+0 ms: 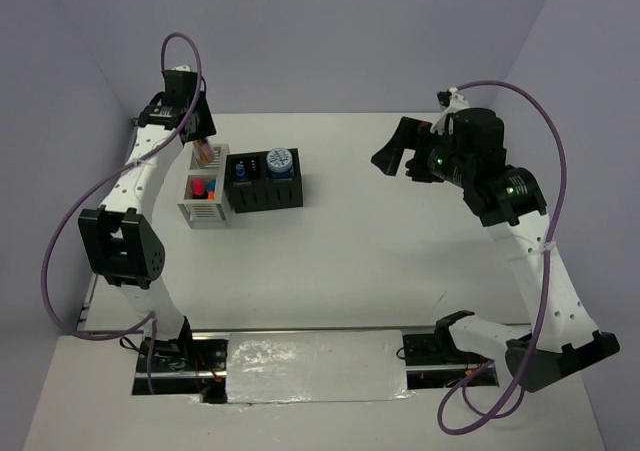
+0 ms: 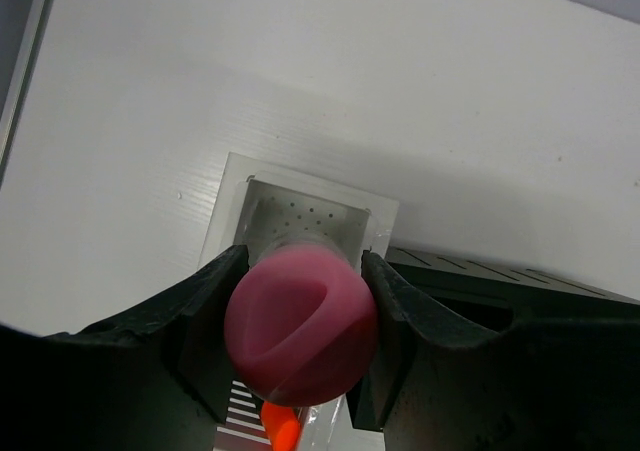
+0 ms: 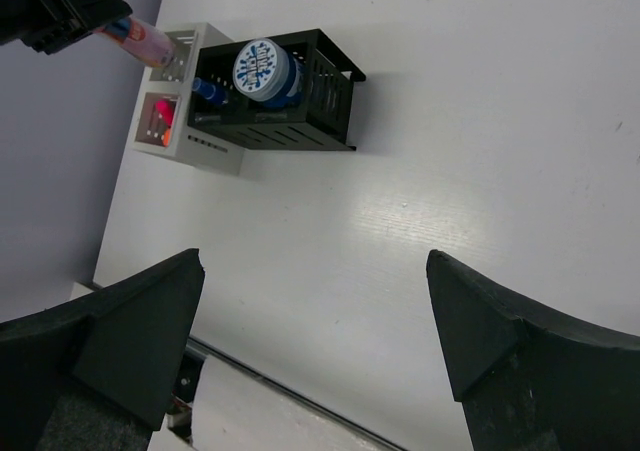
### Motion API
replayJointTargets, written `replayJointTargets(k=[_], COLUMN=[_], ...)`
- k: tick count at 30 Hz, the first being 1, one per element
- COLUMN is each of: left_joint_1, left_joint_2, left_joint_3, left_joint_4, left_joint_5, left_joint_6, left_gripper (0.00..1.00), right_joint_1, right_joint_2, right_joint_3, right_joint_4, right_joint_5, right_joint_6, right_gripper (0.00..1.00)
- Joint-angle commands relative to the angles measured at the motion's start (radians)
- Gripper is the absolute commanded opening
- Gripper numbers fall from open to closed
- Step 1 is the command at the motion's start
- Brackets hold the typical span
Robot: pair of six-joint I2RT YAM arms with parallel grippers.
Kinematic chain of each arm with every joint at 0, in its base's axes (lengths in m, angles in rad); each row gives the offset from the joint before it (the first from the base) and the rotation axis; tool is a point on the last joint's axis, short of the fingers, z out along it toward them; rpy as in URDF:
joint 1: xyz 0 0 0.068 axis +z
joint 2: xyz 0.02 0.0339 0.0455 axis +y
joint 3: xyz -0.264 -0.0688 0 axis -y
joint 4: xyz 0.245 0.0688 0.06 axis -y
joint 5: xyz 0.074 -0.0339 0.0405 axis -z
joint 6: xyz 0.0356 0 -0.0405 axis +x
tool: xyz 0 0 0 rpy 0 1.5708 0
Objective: Sort the stationery into containers
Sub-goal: Place the stationery in the storage box, then reset both arms
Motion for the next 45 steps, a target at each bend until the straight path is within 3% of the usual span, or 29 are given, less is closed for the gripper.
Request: replayJointTargets(k=[1, 3, 6, 8, 9, 10, 13, 15, 16, 19, 24, 27, 29, 30, 37, 42, 45], left_joint_1=[0.008, 0.010, 0.014, 0.016, 0.016, 0.017, 0.016, 0.016, 0.016, 0.017, -0.001, -0.009, -0.009, -0.009, -0.010, -0.053, -0.055], left_joint_2=[-0.005, -0.005, 0.002, 0.003, 0.005, 0.003, -0.017, -0.035, -0.043, -0.107, -0.251, -0.385, -0.553, -0.554, -0.994, -1.095, -1.147], left_joint_3=[-0.030, -0.041, -0.048, -0.047, -0.051, -0.054, -0.070, -0.064, -0.054, -0.064, -0.062, -0.137, -0.218, -0.244, -0.568, -0.561, -0.522], left_joint_4=[0.080, 0.095, 0.104, 0.101, 0.101, 0.101, 0.106, 0.080, 0.057, 0.012, -0.193, -0.250, -0.268, -0.269, -0.229, -0.426, -0.522], left_joint_5=[-0.047, -0.057, -0.063, -0.049, -0.047, -0.041, -0.041, -0.024, -0.015, 0.012, -0.029, -0.078, -0.110, -0.119, -0.115, -0.210, -0.196], left_joint_6=[-0.006, -0.011, -0.014, -0.012, -0.014, -0.015, -0.018, -0.028, -0.035, -0.043, -0.048, -0.038, -0.043, -0.046, -0.086, -0.153, -0.189], left_gripper=[0.00, 0.01, 0.12, 0.28, 0.39, 0.56, 0.84, 0.91, 0.99, 0.99, 0.99, 0.99, 0.99, 0.99, 0.99, 0.99, 0.99], right_joint_1=[-0.007, -0.007, -0.006, -0.006, -0.006, -0.006, -0.007, -0.007, -0.007, -0.004, -0.006, -0.007, -0.007, -0.006, -0.006, -0.006, -0.007], right_joint_2=[0.011, 0.011, 0.018, 0.023, 0.023, 0.023, 0.022, 0.022, 0.023, 0.011, -0.014, -0.055, -0.115, -0.115, -0.351, -0.478, -0.546], right_joint_3=[0.061, 0.066, 0.082, 0.095, 0.098, 0.098, 0.107, 0.119, 0.128, 0.158, 0.266, 0.291, 0.282, 0.276, 0.077, 0.009, -0.016], right_joint_4=[0.040, 0.045, 0.039, 0.031, 0.029, 0.028, 0.016, -0.004, -0.014, -0.063, -0.262, -0.371, -0.406, -0.415, -0.386, -0.445, -0.474], right_joint_5=[-0.023, -0.040, -0.052, -0.056, -0.056, -0.056, -0.053, -0.048, -0.039, -0.011, 0.212, 0.348, 0.392, 0.403, 0.418, 0.445, 0.422], right_joint_6=[0.008, 0.016, 0.014, 0.008, 0.006, 0.005, -0.006, -0.021, -0.029, -0.061, -0.113, -0.133, -0.139, -0.139, -0.126, -0.124, -0.135], right_gripper=[1.00, 1.00, 1.00, 1.00, 1.00, 1.00, 1.00, 1.00, 1.00, 1.00, 1.00, 1.00, 1.00, 1.00, 1.00, 1.00, 1.00])
